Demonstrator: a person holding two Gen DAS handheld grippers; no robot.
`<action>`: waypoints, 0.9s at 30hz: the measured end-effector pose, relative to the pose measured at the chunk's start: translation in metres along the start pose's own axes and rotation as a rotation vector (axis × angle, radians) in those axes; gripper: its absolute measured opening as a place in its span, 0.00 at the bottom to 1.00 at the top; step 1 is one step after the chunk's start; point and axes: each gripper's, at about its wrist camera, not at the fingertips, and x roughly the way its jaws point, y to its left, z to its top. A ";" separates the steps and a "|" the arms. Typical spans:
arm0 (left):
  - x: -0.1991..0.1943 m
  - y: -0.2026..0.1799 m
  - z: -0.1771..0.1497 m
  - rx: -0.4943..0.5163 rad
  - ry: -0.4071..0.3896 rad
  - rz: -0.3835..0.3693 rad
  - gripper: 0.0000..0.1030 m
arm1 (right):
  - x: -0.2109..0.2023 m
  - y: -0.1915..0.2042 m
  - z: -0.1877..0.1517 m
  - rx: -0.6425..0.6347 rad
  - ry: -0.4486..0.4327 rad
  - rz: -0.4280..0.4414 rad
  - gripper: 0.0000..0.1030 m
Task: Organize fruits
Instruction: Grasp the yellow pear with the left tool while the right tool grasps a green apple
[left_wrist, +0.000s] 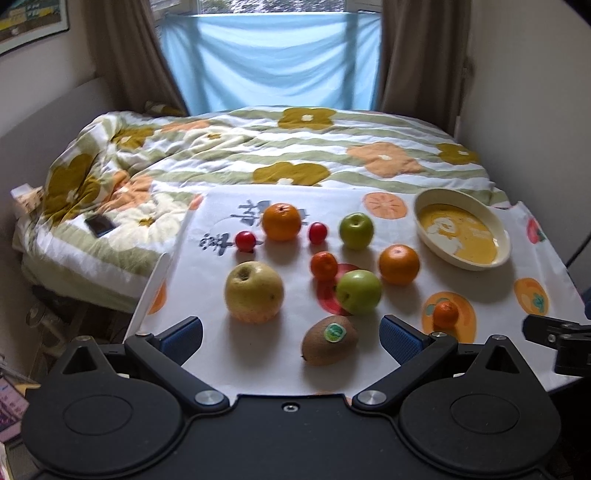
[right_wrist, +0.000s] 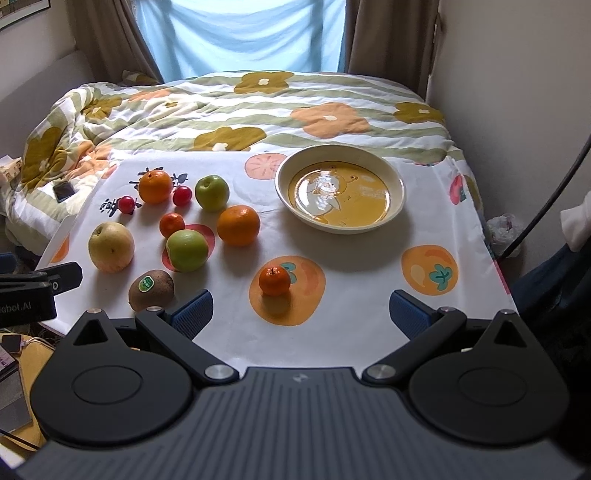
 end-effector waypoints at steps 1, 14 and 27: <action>0.002 0.002 0.000 -0.006 0.002 0.009 1.00 | 0.003 0.000 0.002 -0.006 0.002 0.010 1.00; 0.064 0.031 0.010 -0.012 0.029 0.064 1.00 | 0.076 0.024 0.028 -0.018 0.000 0.158 1.00; 0.142 0.049 0.016 0.106 0.086 -0.048 1.00 | 0.156 0.068 0.041 0.116 0.073 0.182 1.00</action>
